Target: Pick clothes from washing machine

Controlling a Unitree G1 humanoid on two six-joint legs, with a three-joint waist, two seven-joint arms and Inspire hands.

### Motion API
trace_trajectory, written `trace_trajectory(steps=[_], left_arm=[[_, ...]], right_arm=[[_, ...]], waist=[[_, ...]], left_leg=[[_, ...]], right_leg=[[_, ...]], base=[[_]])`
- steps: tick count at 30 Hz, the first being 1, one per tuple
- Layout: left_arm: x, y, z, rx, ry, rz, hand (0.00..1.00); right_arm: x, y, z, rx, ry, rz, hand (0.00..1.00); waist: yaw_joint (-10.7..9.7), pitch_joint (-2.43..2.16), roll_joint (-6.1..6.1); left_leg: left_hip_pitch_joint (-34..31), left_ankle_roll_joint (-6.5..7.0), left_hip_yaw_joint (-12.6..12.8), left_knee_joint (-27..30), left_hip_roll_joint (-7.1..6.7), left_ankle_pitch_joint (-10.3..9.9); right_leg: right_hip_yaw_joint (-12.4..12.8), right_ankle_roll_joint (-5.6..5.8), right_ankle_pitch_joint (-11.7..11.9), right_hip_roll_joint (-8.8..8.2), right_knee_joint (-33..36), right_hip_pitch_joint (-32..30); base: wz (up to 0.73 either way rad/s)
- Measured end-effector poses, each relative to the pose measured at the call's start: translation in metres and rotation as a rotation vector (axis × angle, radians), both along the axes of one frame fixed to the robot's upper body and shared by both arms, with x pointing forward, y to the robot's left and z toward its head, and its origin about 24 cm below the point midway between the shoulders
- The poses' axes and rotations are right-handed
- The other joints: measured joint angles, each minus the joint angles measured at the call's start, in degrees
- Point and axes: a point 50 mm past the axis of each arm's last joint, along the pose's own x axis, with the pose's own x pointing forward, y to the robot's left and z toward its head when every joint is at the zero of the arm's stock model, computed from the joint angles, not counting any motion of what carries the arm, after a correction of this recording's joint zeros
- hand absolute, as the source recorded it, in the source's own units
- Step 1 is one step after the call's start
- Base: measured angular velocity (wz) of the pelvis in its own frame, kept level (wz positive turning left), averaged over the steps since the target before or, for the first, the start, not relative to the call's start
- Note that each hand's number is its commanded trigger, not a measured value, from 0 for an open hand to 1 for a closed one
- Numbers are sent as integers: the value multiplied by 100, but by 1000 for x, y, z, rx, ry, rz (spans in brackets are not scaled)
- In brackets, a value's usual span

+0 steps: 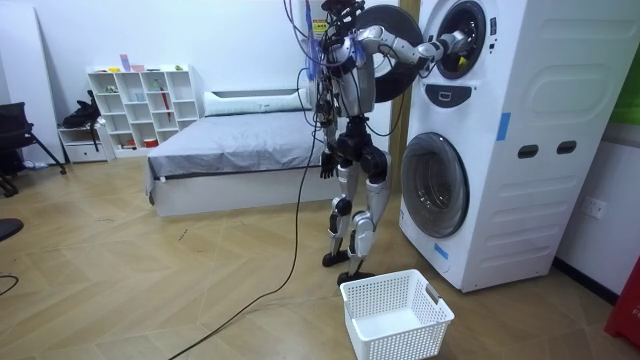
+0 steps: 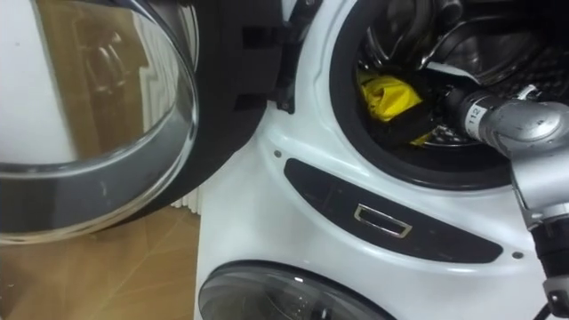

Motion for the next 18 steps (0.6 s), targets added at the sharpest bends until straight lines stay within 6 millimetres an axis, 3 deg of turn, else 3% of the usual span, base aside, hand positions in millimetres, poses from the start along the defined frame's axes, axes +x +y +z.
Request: trace_trajectory(steps=[1, 2, 4, 18], left_arm=[[2, 0, 0, -2, -4, -2, 0], [3, -1, 0, -2, -5, -5, 0], [6, -1, 0, -1, -10, -15, 0], [20, 2, 4, 13, -40, -36, 0]], right_arm=[[0, 0, 0, -5, 6, 4, 61], [0, 0, 0, -6, 7, 5, 100], [-1, 0, -1, -14, 9, 9, 100], [-13, -16, 9, -35, -82, -58, 100]], waist=[[3, 5, 7], [5, 8, 10], [6, 14, 19], [-3, 29, 45]], left_leg=[[3, 0, 0, 0, 0, 0], [5, 0, 0, 0, 0, 0], [5, 0, 1, -2, -3, 0], [-12, 9, 20, -43, 5, -6]], right_leg=[[24, 0, 0, 2, 0, 3], [50, 0, 0, 4, 0, 3], [150, 0, 0, 14, 0, 2], [118, 0, 0, 15, 2, -78]], base=[[0], [0], [0], [0]])
